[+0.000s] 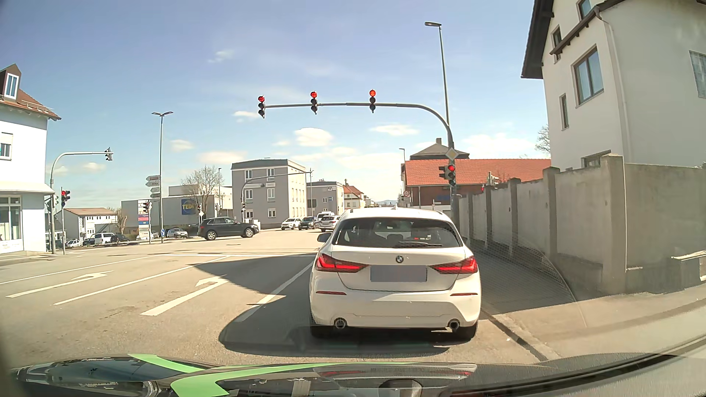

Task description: Follow the waypoints while adhering to traffic rules and regulations

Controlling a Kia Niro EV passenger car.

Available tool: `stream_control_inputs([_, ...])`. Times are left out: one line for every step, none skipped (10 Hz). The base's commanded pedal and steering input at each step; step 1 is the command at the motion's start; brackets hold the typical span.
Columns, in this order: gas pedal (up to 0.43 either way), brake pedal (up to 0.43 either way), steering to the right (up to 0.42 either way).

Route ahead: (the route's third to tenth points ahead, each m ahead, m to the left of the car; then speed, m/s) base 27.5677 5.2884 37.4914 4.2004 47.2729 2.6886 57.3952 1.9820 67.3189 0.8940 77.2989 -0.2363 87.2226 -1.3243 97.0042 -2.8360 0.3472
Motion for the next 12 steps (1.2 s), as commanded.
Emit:
stream_control_inputs([0.000, 0.280, -0.004])
stream_control_inputs([0.000, 0.280, -0.004])
stream_control_inputs([0.000, 0.280, -0.004])
stream_control_inputs([0.000, 0.280, -0.004])
stream_control_inputs([0.000, 0.280, -0.003])
stream_control_inputs([0.000, 0.280, -0.003])
stream_control_inputs([0.000, 0.280, -0.003])
stream_control_inputs([0.000, 0.280, -0.003])
stream_control_inputs([0.000, 0.280, -0.003])
stream_control_inputs([0.000, 0.280, -0.003])
stream_control_inputs([0.000, 0.280, -0.003])
stream_control_inputs([0.000, 0.280, -0.003])
